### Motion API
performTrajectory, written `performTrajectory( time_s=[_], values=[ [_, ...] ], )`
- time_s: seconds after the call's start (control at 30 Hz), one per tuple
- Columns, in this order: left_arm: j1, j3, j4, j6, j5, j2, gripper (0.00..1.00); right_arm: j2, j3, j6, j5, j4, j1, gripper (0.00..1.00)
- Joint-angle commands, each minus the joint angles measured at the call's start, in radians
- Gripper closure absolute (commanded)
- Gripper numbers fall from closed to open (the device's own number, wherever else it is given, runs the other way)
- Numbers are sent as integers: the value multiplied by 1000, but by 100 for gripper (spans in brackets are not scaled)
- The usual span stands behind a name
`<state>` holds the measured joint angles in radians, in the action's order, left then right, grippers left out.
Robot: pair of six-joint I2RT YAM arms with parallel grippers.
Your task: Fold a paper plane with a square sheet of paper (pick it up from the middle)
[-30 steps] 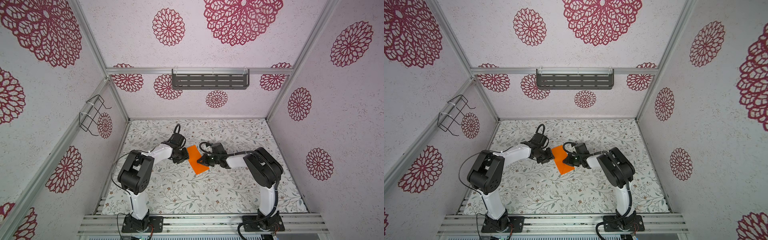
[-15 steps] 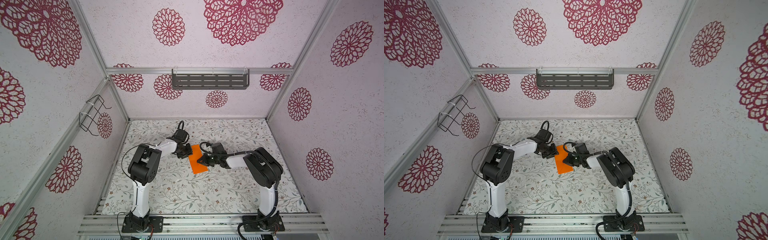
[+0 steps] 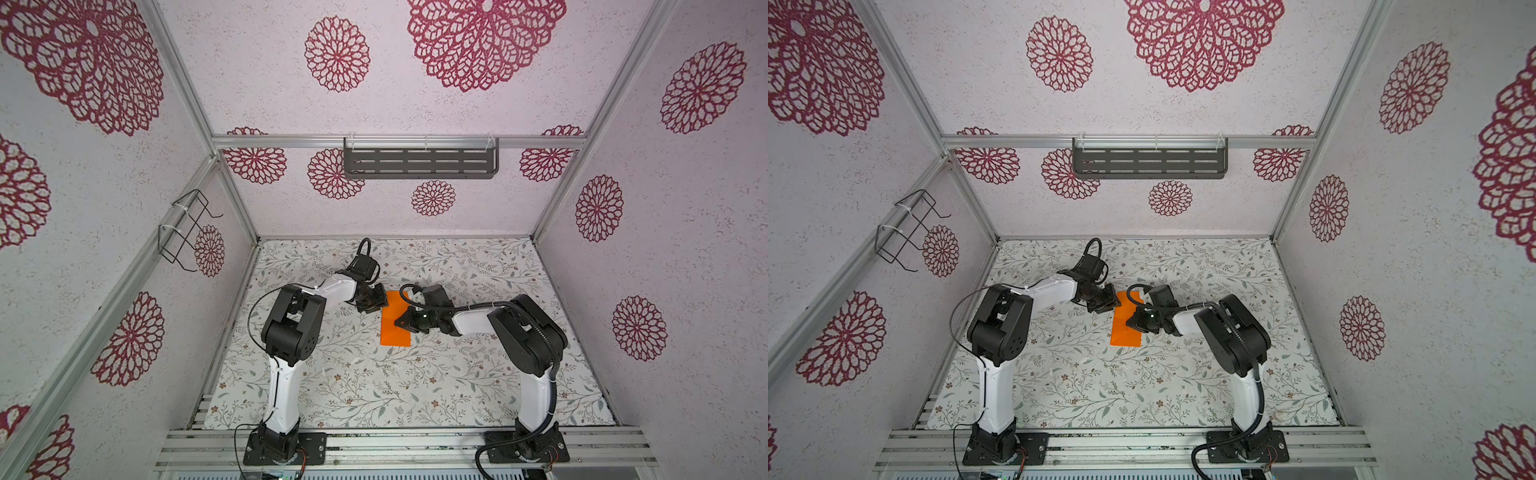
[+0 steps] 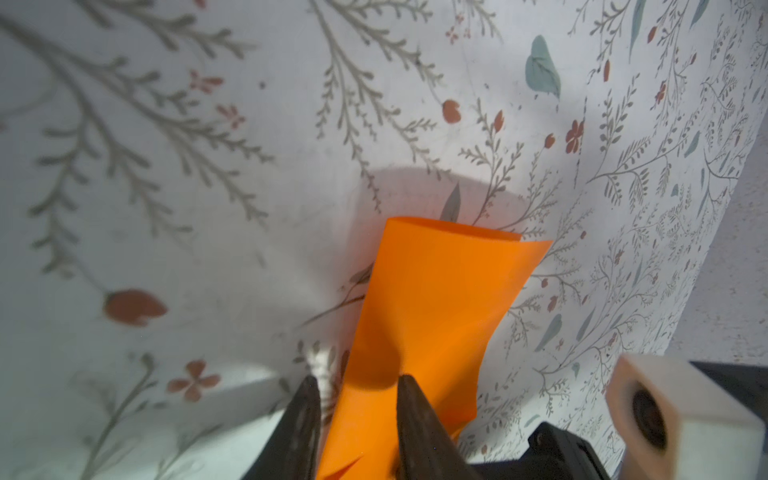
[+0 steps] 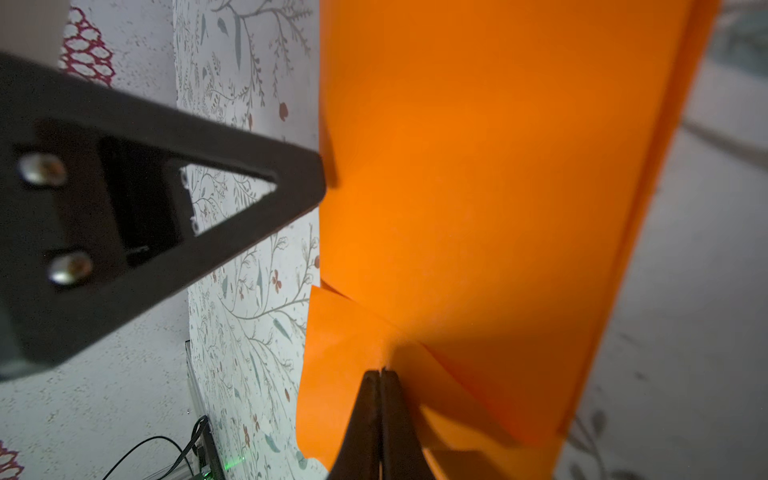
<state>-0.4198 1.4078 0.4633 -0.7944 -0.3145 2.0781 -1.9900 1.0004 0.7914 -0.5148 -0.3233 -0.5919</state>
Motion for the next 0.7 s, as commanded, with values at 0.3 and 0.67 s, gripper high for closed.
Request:
performTrajectory(
  time_s=[0.3, 0.67],
  values=[
    [-77, -256, -79, -152, -97, -249, 73, 13, 3, 20, 43, 75, 2, 95],
    [-99, -223, 37, -81, -110, -166, 97, 10, 12, 19, 55, 101, 3, 96]
  ],
)
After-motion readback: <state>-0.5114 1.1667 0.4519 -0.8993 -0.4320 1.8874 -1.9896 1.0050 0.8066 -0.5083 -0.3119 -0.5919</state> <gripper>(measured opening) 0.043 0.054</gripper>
